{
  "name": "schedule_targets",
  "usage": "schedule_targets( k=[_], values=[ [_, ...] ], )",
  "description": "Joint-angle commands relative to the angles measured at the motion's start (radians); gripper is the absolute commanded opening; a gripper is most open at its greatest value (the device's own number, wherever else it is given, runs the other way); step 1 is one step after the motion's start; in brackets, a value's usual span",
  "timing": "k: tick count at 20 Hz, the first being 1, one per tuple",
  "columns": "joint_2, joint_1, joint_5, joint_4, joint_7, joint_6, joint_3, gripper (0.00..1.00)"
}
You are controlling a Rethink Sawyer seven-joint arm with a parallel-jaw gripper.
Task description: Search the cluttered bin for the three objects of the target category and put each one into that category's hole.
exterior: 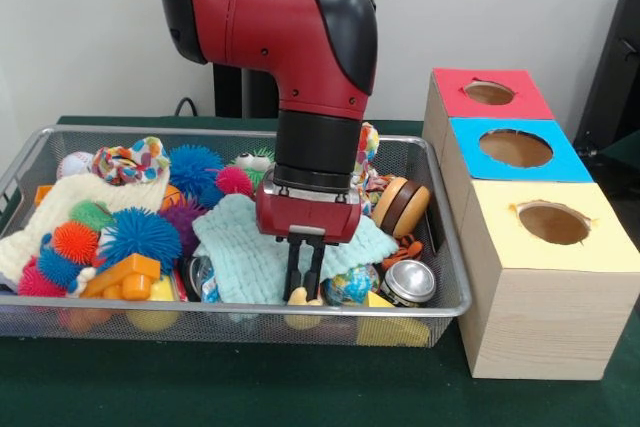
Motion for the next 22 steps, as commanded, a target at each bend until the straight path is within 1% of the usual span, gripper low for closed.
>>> schedule_targets(
  k=[1, 5, 8, 10, 12, 15, 17, 22],
  values=[
    [0.001, -0.026, -0.015, 0.055, 0.219, -0.077, 0.083, 0.00],
    [-0.003, -0.021, -0.010, 0.060, 0.212, -0.065, 0.078, 0.00],
    [-0.008, 0.015, 0.018, 0.050, 0.193, -0.014, 0.040, 0.00],
    [-0.021, 0.010, 0.026, 0.063, 0.200, 0.004, 0.048, 0.00],
    [-0.053, -0.005, 0.020, 0.080, 0.197, 0.032, 0.067, 0.00],
    [-0.135, -0.027, 0.015, 0.133, 0.193, 0.097, 0.093, 0.00],
    [-0.171, -0.038, 0.016, 0.164, 0.195, 0.119, 0.106, 0.00],
    [-0.200, -0.029, 0.030, 0.199, 0.200, 0.132, 0.103, 0.00]
  ],
)
